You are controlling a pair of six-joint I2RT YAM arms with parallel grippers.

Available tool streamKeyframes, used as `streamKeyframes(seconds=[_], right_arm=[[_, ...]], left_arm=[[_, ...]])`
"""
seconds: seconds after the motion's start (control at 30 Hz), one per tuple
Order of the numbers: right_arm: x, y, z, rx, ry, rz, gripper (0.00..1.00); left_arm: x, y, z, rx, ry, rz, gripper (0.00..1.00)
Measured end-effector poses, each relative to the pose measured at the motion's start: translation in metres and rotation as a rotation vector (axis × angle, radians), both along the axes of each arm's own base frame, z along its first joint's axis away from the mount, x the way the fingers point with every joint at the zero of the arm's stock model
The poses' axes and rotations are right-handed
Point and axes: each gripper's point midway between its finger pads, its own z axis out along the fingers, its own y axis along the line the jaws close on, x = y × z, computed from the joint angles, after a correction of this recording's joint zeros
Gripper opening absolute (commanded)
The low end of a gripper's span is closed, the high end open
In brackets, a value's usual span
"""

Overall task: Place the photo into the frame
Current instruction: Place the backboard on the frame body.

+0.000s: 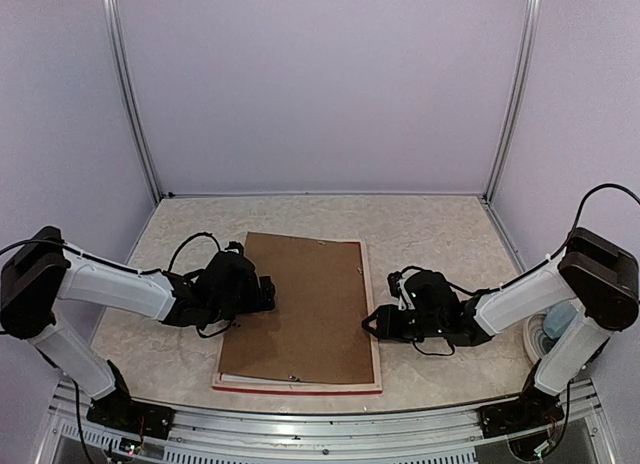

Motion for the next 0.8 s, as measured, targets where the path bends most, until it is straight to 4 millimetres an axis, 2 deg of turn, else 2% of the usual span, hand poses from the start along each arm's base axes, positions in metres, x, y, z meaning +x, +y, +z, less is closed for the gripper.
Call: streamKeyframes(seconds=[0.33, 0.8], right_arm=[[0.0, 0.0, 0.0, 0.007, -0.003, -0.001, 0.42], [0.0, 0.0, 0.0, 0.018, -0.006, -0.004, 0.43]], left_arm=[[0.0, 0.001, -0.014, 0.104, 0.035, 0.006, 0.99], [0.001, -0.001, -0.009, 0.242, 0.016, 0.04, 0.99]])
